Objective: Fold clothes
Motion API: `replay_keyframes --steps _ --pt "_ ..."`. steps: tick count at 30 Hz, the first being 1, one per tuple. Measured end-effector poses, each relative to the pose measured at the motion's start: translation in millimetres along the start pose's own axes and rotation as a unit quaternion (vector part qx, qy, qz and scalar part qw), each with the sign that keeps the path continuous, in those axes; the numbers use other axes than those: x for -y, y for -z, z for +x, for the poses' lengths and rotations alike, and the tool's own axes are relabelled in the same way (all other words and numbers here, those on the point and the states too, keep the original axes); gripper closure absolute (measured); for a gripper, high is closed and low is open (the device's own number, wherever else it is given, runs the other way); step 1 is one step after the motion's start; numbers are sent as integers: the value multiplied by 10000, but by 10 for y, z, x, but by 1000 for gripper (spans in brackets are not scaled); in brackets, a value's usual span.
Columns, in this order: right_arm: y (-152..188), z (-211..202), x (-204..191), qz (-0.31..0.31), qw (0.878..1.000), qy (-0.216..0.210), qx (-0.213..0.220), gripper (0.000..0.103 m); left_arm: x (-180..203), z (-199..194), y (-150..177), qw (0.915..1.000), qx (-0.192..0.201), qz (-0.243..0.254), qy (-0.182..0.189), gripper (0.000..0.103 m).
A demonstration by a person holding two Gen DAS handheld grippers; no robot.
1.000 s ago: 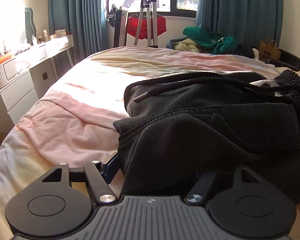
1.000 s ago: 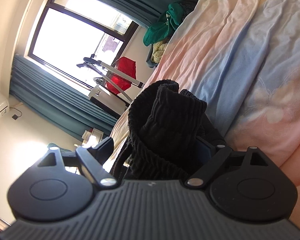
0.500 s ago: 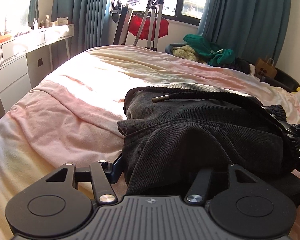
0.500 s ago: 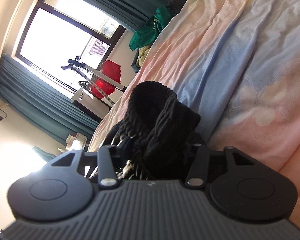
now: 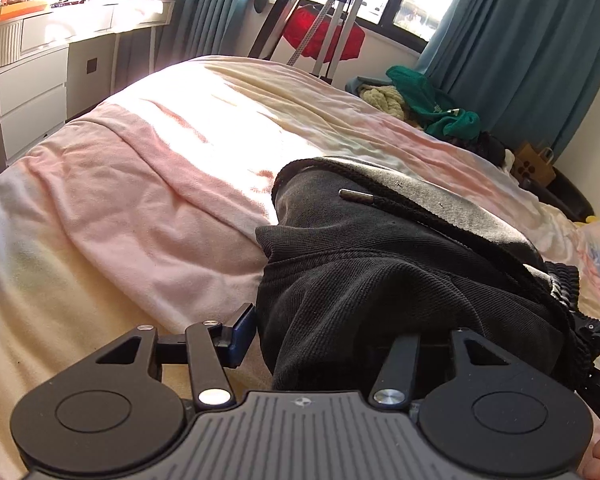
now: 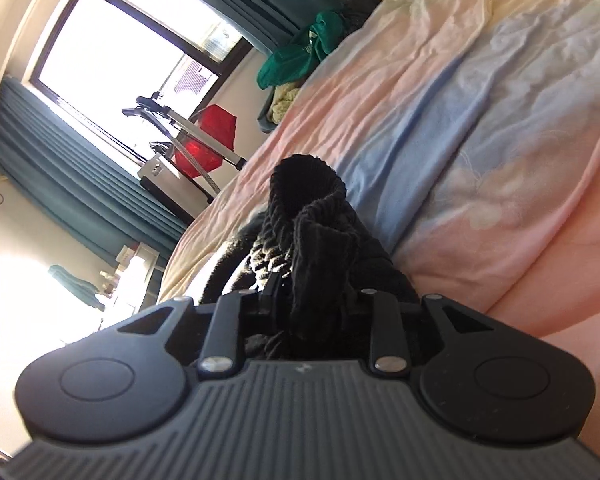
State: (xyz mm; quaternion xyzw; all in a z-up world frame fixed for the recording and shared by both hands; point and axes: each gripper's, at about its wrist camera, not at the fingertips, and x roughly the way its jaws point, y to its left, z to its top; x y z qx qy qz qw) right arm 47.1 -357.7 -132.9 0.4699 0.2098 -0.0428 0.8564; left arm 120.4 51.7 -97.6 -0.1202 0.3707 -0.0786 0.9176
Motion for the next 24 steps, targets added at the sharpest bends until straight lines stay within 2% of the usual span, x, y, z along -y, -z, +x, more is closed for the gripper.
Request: replay_keyframes --steps 4,10,12,13,14,15,19,22,23,24 --pt "-14 -21 101 457 9986 -240 -77 72 -54 -2 -20 9997 29 -77 242 48" --pt "-24 -134 -51 79 9997 30 -208 60 -12 -86 53 9995 -86 187 254 46" --pt "-37 -181 -95 -108 9995 124 -275 50 -9 -113 64 9993 -76 197 293 44" --pt "-44 -202 -111 -186 9993 163 -293 38 -8 -123 66 9993 -71 196 313 44" --pt "-45 -222 -127 -283 9989 236 -304 20 -6 -130 65 9993 -67 193 329 43" --pt "-41 -239 -141 -393 9982 325 -319 14 -2 -134 62 9992 -65 197 336 43" --pt "-20 -211 -135 -608 9959 466 -488 13 12 -144 64 9992 -48 226 328 43" --pt "-1 -114 -39 -462 9945 569 -748 12 13 -146 63 9992 -53 215 324 43" --pt "2 -84 10 -375 9946 583 -776 4 14 -148 57 9993 -56 211 316 43" --pt "9 -47 84 -221 9948 586 -808 0 17 -148 51 9993 -60 210 310 43"
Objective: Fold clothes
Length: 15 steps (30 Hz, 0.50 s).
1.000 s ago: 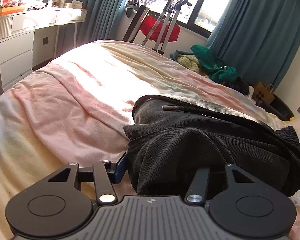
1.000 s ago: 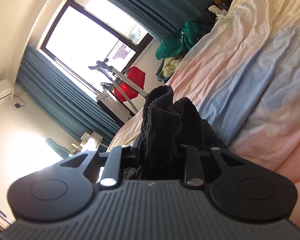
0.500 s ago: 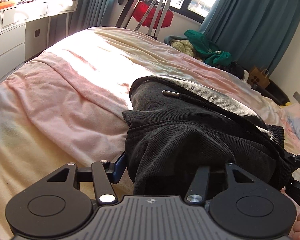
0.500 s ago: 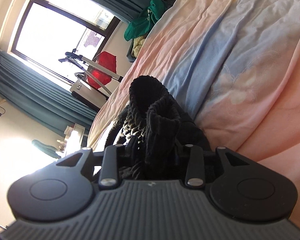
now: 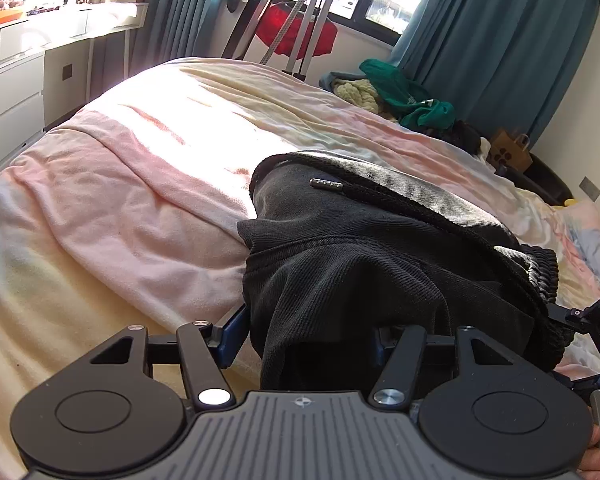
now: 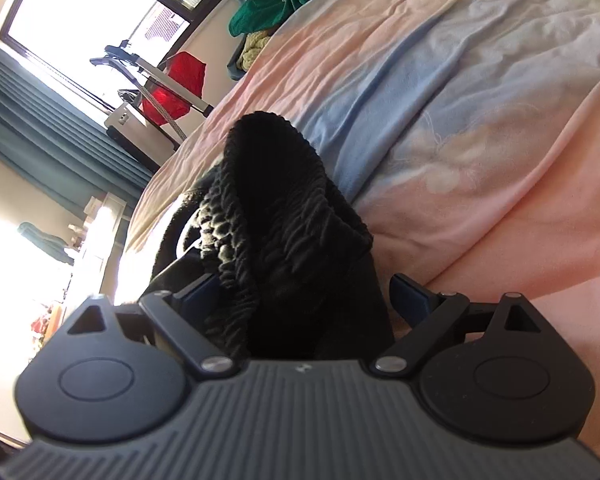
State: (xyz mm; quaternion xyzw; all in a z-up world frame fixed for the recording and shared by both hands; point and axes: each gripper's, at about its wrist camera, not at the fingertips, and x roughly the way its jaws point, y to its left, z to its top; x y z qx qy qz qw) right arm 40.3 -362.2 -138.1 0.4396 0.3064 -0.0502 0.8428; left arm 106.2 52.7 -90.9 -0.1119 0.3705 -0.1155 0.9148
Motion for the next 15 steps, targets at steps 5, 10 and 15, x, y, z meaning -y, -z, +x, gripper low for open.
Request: replay_keyframes --steps 5,10,15 --pt "13 83 96 442 9969 -632 -133 0 -4 -9 -10 10000 11 -18 -1 43" --pt "18 -60 -41 454 9902 -1318 82 0 -59 -7 -33 9998 15 -185 19 43" --pt "68 9 -217 -291 9942 -1032 -51 0 -85 -15 -61 9995 -13 -294 98 42"
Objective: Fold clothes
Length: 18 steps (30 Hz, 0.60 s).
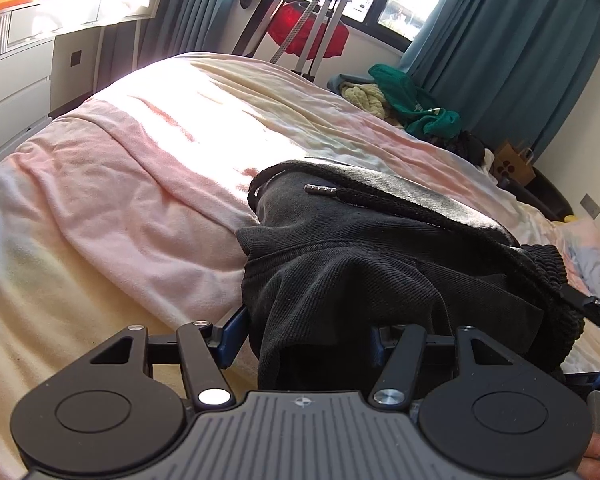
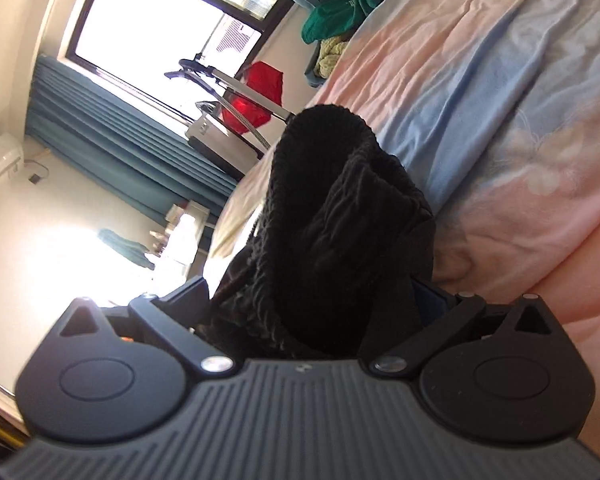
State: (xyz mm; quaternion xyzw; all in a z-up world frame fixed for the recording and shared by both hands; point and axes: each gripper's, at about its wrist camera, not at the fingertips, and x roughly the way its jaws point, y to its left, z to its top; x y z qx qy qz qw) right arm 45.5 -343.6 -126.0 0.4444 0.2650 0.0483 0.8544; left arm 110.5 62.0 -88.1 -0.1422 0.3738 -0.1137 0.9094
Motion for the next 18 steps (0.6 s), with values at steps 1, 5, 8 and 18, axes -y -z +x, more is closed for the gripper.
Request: replay_keyframes --steps 1,5,8,18 --pt "25 83 -2 -143 9993 302 -163 0 -3 -5 0 10000 -35 -6 28 41" --pt "55 280 200 252 9985 375 -307 0 -80 -60 -4 9990 -251 -239 279 32" --pt "22 297 219 332 9988 196 -297 0 -225 -184 -39 9939 -411 -699 753 20" --pt "94 137 48 59 9995 281 106 28 -746 4 -134 9522 -278 -2696 1410 0"
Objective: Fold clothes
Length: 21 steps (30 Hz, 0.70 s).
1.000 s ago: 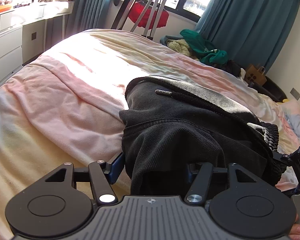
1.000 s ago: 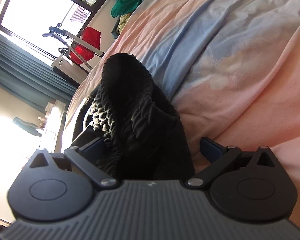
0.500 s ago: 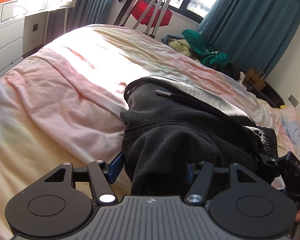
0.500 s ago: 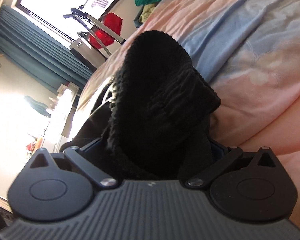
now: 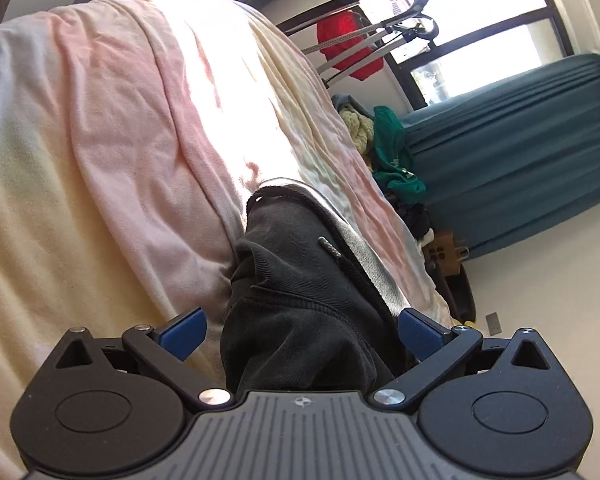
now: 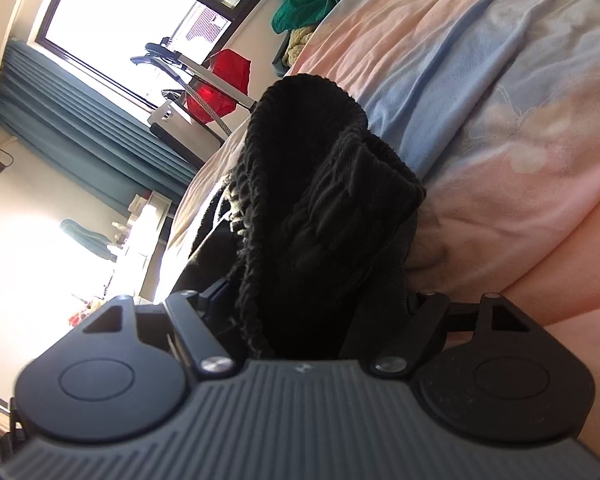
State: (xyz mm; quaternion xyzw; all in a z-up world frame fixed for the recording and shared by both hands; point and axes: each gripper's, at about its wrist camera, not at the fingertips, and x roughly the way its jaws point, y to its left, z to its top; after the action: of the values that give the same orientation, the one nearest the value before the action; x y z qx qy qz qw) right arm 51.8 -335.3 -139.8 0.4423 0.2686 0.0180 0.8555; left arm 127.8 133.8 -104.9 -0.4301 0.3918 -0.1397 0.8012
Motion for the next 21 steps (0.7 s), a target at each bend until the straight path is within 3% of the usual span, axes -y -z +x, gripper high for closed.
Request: replay_keyframes --steps 3,6,9,11,13,16,21 --pt "23 -19 -16 -146 9999 33 79 34 -39 329 -86 9992 -258 99 -298 0" --pt "36 -1 -27 -253 9996 51 118 40 21 549 -125 9968 -412 654 -212 0" --pt "52 3 -44 -347 9993 59 153 44 44 602 -126 9964 -542 647 -21 19" --pt "67 -8 -62 -391 9990 48 218 47 78 620 -137 9959 -582 689 -61 23" --pt "74 -30 -88 -451 9986 36 275 50 93 642 -147 9954 -597 740 -120 34" --pt "93 -117 -148 -509 9982 -17 328 58 153 588 -93 9947 -412 921 -201 49" --pt "225 -330 -350 -752 9959 -21 511 63 314 258 69 9918 96 1244 -279 60"
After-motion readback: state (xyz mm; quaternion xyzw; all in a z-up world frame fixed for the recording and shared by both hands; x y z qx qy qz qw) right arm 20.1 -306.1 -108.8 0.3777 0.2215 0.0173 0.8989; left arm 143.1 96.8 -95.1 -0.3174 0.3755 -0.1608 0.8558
